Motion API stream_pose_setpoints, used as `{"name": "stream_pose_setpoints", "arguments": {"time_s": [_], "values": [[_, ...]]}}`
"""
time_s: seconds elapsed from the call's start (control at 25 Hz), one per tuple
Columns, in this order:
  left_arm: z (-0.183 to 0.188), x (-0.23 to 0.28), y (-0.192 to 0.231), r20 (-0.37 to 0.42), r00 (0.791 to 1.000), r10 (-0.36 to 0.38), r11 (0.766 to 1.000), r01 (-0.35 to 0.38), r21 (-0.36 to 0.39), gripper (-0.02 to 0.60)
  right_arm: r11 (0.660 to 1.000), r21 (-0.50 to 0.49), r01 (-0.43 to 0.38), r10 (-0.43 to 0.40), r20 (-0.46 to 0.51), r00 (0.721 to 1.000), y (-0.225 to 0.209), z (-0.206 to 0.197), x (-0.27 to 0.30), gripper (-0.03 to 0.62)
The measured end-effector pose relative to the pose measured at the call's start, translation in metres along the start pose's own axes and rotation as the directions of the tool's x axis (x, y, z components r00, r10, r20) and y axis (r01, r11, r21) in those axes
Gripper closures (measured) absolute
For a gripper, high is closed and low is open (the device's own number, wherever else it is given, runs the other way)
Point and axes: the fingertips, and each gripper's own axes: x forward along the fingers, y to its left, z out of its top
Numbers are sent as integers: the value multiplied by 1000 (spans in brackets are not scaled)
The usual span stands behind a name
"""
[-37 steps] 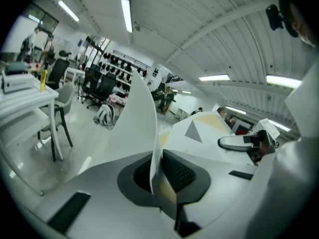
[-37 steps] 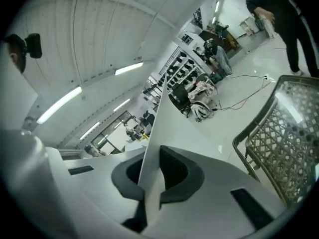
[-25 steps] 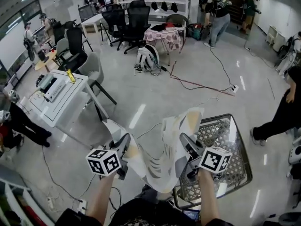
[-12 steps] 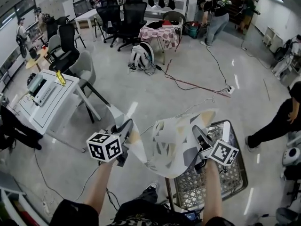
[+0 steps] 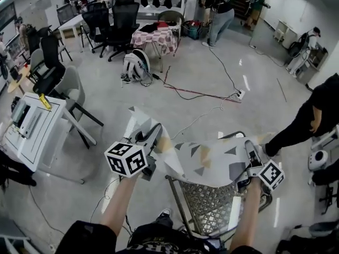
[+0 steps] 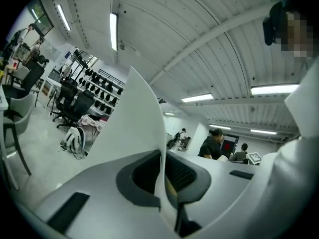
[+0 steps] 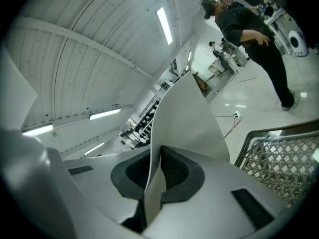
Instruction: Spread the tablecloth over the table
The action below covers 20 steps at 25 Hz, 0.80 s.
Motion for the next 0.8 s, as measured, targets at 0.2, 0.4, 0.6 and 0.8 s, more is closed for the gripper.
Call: {"name": "stream_pose_setpoints", "arguments": {"time_s": [0.2, 0.4, 0.6, 0.8], "values": [[-9, 37, -33, -12, 994, -110, 994, 110, -17, 546, 994, 30, 103, -105, 104, 989, -44, 36, -47, 566], [1, 79, -57, -39, 983, -177, 983, 179, 44, 546, 985, 61, 160, -169, 212, 962, -71, 71, -83, 566], [-1, 112, -74, -61, 973, -222, 974, 224, 28, 545, 979, 64, 195, -205, 271, 941, -93, 100, -106, 566], [-54, 130, -108, -145, 954, -261, 965, 257, -42, 545, 942, 103, 319, -335, 294, 895, -143, 120, -160, 572]]}}
